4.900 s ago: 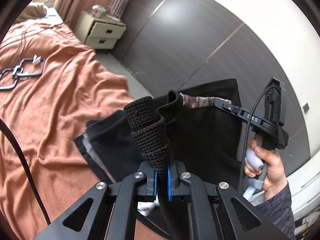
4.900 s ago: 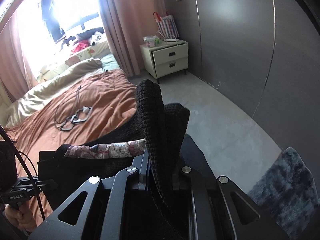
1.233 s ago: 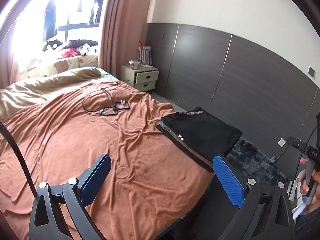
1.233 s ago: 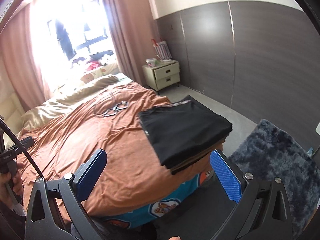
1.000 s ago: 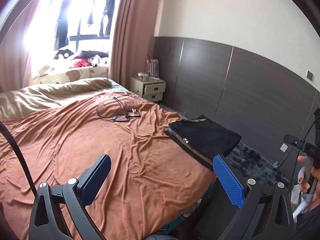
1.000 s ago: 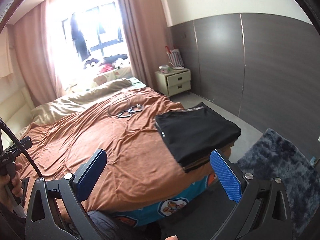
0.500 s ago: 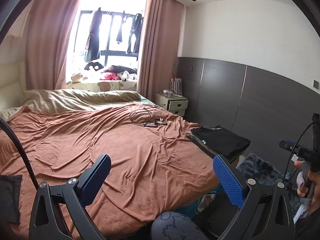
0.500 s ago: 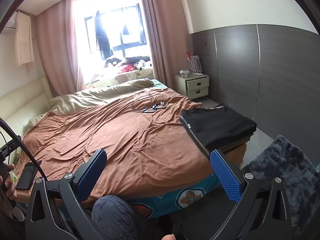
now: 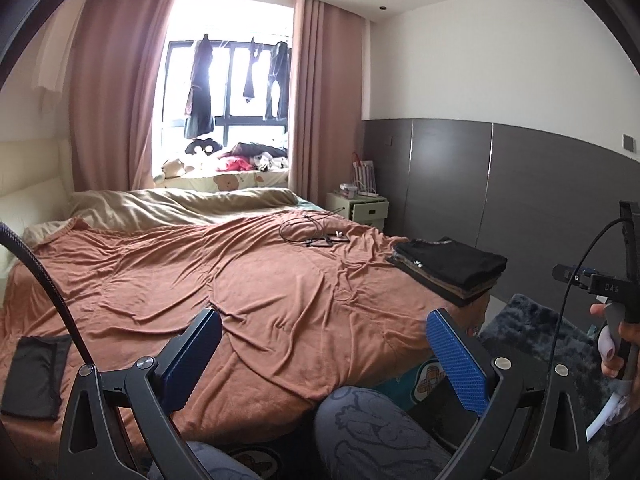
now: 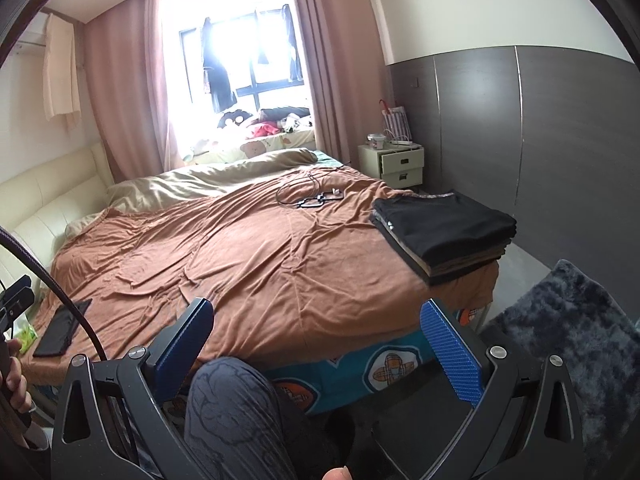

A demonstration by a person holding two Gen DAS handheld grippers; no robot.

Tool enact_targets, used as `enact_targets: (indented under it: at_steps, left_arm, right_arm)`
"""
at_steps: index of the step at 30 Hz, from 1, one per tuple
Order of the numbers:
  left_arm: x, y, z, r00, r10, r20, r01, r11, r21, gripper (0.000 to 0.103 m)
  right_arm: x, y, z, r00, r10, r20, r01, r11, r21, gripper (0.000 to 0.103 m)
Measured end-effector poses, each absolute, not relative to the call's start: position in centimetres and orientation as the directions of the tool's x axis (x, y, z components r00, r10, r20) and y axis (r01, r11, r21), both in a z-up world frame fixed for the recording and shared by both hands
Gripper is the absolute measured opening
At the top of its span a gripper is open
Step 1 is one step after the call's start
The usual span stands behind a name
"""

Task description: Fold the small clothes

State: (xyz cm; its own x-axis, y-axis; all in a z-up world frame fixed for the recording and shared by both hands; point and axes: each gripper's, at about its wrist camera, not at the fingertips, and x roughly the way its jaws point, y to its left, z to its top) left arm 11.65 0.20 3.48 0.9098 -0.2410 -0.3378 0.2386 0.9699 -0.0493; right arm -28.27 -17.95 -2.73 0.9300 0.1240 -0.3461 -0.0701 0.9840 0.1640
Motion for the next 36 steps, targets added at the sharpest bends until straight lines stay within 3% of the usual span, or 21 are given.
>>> enact_targets:
  at_steps: [19,36]
  left_arm:
    - [6.9,-1.2,-0.4,0.925,-0.204,-0.32,0.192,0.979,-0.068,0.103]
    - [6.2,0.8,-0.8,0.94,-0.112,-0.323,0.096,0.993,-0.066,0.103]
  right_arm:
    - [-32.4,-13.0,-7.3,0.947,0.08,-0.311,-0.058,0.995,0.079,0.103]
    - [-32.7,-13.1,-8.6,0.953,0.109,-0.281,-0.082,0.991,0.107,0.103]
